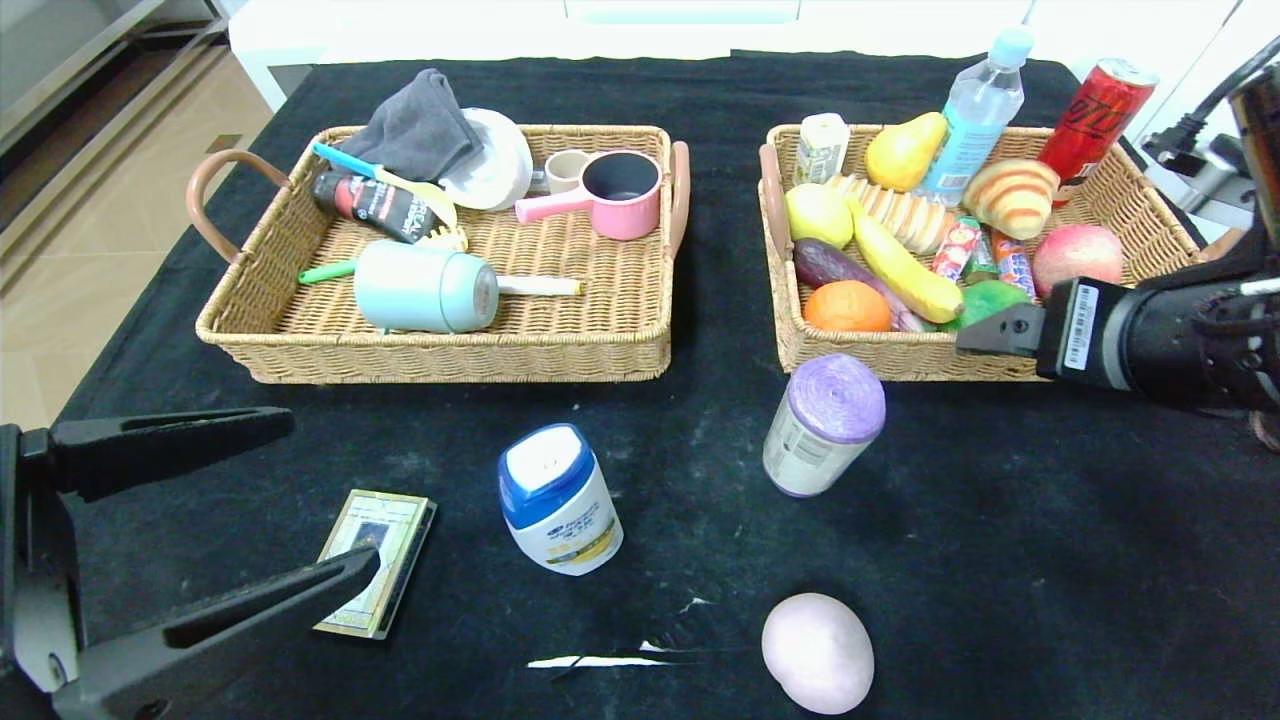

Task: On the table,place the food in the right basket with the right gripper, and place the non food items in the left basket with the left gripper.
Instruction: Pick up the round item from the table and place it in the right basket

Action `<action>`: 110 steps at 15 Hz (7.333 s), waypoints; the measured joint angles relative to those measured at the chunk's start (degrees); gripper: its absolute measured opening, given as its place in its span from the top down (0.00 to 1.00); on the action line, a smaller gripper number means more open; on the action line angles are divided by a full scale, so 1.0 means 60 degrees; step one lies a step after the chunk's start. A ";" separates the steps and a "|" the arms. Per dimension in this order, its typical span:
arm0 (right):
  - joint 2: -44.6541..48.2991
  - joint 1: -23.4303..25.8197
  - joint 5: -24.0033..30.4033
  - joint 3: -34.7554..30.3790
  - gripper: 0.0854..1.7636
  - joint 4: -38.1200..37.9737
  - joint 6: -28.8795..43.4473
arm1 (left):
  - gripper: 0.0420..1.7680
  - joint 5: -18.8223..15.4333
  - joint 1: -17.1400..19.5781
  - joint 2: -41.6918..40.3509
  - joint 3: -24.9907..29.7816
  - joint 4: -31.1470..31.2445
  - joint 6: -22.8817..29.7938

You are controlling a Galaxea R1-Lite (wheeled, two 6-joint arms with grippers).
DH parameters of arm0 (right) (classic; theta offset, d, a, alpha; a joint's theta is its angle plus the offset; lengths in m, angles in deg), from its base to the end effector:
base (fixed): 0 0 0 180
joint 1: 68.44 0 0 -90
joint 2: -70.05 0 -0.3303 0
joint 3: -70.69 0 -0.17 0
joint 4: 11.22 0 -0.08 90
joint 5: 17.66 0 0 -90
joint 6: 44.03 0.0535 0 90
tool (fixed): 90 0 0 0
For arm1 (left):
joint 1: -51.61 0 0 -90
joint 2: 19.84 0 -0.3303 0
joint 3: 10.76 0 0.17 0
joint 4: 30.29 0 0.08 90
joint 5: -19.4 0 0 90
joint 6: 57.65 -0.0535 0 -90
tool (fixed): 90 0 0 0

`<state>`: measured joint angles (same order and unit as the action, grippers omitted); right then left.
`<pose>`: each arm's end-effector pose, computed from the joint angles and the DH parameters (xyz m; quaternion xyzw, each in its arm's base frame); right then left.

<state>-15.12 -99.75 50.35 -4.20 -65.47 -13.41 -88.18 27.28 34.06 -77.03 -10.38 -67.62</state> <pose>0.2147 0.1071 0.3140 0.1239 0.2748 0.0053 0.9535 0.0857 -0.0565 0.2861 0.0848 0.0344 -0.3612 0.9280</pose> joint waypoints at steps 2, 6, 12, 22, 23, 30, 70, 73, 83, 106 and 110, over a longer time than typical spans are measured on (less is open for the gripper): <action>0.0559 -0.0427 -0.0004 -0.0425 0.06 -0.0528 0.0014 | 0.03 0.0000 0.0000 -0.0004 0.0002 0.0018 0.0000; 0.1497 -0.1384 -0.0008 -0.1743 0.05 -0.0711 0.0030 | 0.03 0.0000 -0.0028 0.0006 0.0073 0.0047 0.0004; 0.1760 -0.2710 -0.0037 -0.2739 0.04 -0.0744 0.1323 | 0.03 0.0000 -0.0077 0.0102 0.0091 0.0020 0.0000; 0.0110 -0.4370 -0.1424 -0.2578 0.04 -0.0150 0.2369 | 0.03 0.0000 -0.0077 0.0055 0.0073 -0.0026 0.0000; 0.0022 -0.4429 -0.1599 -0.2550 0.04 0.0207 0.2420 | 0.03 0.0000 -0.0077 0.0051 0.0073 -0.0026 0.0000; -0.0327 -0.5016 -0.2353 -0.2651 0.04 0.0695 0.2489 | 0.03 0.0004 -0.0077 0.0075 0.0087 -0.0030 0.0000; -0.2519 -0.5565 -0.3137 -0.2729 0.63 0.1636 0.3050 | 0.03 0.0004 -0.0061 0.0102 0.0134 -0.0026 -0.0116; -0.2532 -0.5563 -0.3151 -0.2716 0.96 0.1623 0.3046 | 0.03 0.0004 -0.0069 0.0106 0.0144 -0.0014 -0.0116; -0.2550 -0.5563 -0.3155 -0.2710 0.96 0.1603 0.3035 | 0.03 0.0004 -0.0073 0.0091 0.0148 -0.0014 -0.0116; -0.0284 -0.3736 -0.3316 -0.2426 0.96 0.0689 0.0807 | 0.03 0.0010 -0.0077 0.0130 0.0163 -0.0014 -0.0203; -0.0014 -0.2991 -0.3293 -0.1723 0.96 0.0727 -0.0244 | 0.03 0.0018 -0.0065 0.0065 0.0142 -0.0026 -0.0193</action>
<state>-15.20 -117.69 30.59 -14.54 -61.11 -14.87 -88.07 26.89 34.45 -76.17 -10.54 -68.78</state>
